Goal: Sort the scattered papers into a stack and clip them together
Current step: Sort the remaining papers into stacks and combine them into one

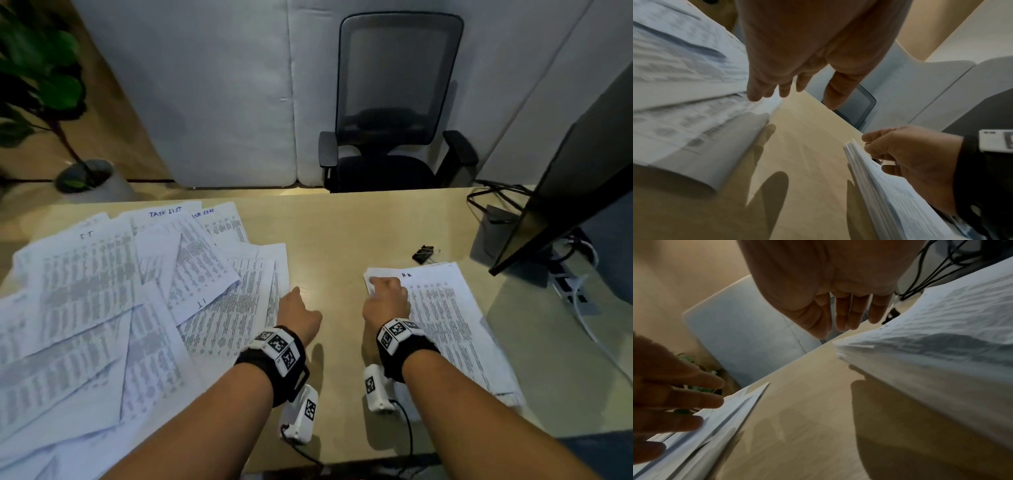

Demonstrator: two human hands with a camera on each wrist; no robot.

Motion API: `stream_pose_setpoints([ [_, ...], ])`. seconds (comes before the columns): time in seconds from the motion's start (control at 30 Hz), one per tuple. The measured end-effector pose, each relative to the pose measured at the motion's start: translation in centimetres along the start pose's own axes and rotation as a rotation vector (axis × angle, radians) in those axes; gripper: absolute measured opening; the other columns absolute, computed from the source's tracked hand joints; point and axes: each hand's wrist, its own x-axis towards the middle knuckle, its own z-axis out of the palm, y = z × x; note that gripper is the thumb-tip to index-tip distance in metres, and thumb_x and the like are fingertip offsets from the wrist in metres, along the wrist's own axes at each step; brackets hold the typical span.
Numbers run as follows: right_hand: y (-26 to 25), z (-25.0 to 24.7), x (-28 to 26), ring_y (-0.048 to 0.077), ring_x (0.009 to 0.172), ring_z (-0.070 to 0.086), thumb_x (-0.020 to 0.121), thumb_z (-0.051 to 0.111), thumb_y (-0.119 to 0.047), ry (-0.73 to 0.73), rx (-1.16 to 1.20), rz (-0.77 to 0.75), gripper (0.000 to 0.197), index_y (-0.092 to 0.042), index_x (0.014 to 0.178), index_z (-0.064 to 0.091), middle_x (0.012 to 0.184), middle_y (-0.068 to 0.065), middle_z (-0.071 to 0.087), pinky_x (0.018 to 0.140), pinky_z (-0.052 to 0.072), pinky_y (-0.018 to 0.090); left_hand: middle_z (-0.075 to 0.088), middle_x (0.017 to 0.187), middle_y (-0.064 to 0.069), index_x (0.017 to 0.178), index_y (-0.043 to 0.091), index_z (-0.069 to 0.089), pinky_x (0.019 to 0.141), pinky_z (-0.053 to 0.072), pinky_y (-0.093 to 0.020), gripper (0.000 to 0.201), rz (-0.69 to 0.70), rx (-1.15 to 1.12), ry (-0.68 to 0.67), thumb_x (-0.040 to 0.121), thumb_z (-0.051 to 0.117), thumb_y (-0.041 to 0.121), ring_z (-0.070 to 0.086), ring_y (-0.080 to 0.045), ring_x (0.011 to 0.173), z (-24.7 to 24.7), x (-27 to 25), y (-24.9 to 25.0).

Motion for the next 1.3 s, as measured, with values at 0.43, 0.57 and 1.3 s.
stream_pose_setpoints([
  [0.43,-10.4,7.0,-2.2,0.029,0.125,0.038,0.093,0.046,-0.014,-0.095,-0.010,-0.154,0.041,-0.019,0.133,0.050,0.136,0.009,0.041,0.101,0.035,0.037,0.063,0.103,-0.016,0.106,-0.001,0.058,0.082,0.056,-0.040,0.038,-0.045,-0.028,0.181,0.071,0.056,0.013,0.063,-0.033,0.094,-11.4,3.2,-10.5],
  [0.57,-13.2,9.1,-2.6,0.030,0.125,0.038,0.095,0.045,-0.018,-0.129,-0.036,-0.197,0.039,-0.019,0.133,0.049,0.135,0.009,0.041,0.101,0.036,0.038,0.040,0.144,-0.017,0.139,0.005,0.041,0.109,0.038,-0.046,0.071,-0.140,0.098,0.228,0.072,0.058,0.024,0.039,-0.033,0.132,-15.1,4.3,-13.7],
  [1.3,-17.7,10.1,-0.3,0.025,0.147,-0.001,0.083,0.054,-0.004,-0.489,-0.440,-0.398,0.064,-0.035,0.136,0.036,0.157,-0.013,0.004,0.108,0.012,0.069,-0.002,0.160,-0.004,0.152,0.040,0.002,0.110,0.023,-0.059,0.090,-0.382,0.462,-0.026,0.081,0.049,0.068,0.005,-0.050,0.140,-23.4,5.4,-18.2],
])
